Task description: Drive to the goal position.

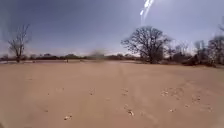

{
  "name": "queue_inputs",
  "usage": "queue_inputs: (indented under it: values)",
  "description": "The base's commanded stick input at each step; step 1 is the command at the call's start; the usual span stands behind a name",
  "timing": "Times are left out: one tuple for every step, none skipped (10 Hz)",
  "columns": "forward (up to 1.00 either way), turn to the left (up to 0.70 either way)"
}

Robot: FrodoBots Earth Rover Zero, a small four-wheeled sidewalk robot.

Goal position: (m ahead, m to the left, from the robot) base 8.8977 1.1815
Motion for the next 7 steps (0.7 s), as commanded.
queue_inputs:
  values:
    - [1.0,0.0]
    - [1.0,0.0]
    - [1.0,0.0]
    - [1.0,0.0]
    - [1.0,-0.18]
    - [1.0,-0.05]
    - [1.0,0.0]
